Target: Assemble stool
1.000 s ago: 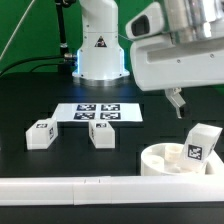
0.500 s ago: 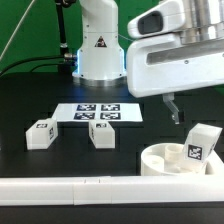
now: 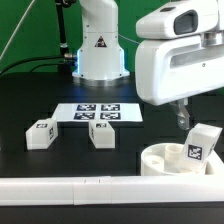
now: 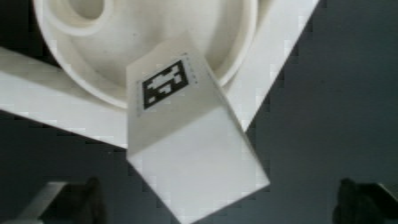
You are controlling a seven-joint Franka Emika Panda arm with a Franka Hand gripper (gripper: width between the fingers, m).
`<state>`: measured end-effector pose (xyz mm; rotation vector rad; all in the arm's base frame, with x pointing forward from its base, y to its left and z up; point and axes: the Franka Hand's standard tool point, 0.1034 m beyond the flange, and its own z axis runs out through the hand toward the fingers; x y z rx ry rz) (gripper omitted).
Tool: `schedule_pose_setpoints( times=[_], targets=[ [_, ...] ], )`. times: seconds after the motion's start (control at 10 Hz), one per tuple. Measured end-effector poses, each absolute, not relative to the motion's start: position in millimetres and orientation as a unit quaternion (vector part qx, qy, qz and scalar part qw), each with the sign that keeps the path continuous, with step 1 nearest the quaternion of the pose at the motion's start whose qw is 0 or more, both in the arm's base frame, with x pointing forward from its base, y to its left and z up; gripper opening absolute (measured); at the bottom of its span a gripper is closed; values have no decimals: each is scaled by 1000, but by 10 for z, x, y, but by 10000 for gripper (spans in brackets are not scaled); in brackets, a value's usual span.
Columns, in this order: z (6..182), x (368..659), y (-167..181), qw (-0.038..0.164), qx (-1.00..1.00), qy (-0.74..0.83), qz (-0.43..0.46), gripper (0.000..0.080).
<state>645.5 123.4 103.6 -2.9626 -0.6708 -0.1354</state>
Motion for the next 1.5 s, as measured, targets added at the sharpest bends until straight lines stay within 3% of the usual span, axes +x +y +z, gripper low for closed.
schedule_pose_setpoints(
  times=[0.1, 0.3, 0.6, 0.7, 0.8, 0.9, 1.5],
  targets=[
    [1018, 6451, 1223, 47, -965, -255, -44, 649],
    [825, 6443, 1179, 12, -938, -345, -41, 649],
    [620, 6419, 1204, 6, -949, -313, -45, 649],
    [634, 6431, 1186, 6, -951, -305, -46, 649],
    [628, 6428, 1188, 9, -960, -275, -46, 548],
    [625, 6426, 1187, 10, -969, -241, -45, 371],
    [619, 6583, 938, 10, -999, 1, -53, 337]
  ],
)
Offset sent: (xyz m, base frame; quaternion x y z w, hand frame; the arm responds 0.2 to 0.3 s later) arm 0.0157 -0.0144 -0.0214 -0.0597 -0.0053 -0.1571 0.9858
